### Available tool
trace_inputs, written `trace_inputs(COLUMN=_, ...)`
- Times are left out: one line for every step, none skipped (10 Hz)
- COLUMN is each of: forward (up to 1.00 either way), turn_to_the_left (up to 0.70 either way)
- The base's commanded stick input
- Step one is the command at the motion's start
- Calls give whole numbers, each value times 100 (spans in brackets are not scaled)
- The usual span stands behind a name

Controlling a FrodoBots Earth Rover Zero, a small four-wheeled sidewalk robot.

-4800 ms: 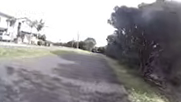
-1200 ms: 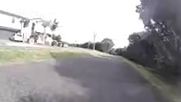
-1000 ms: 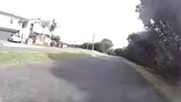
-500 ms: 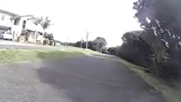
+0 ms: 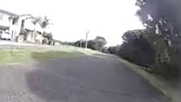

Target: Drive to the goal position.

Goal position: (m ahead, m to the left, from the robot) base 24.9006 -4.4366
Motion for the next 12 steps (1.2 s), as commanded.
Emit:
trace_inputs(forward=70, turn_to_the_left=0)
trace_inputs(forward=70, turn_to_the_left=0)
trace_inputs(forward=70, turn_to_the_left=0)
trace_inputs(forward=70, turn_to_the_left=0)
trace_inputs(forward=70, turn_to_the_left=0)
trace_inputs(forward=70, turn_to_the_left=0)
trace_inputs(forward=70, turn_to_the_left=0)
trace_inputs(forward=70, turn_to_the_left=0)
trace_inputs(forward=70, turn_to_the_left=0)
trace_inputs(forward=70, turn_to_the_left=0)
trace_inputs(forward=70, turn_to_the_left=0)
trace_inputs(forward=70, turn_to_the_left=0)
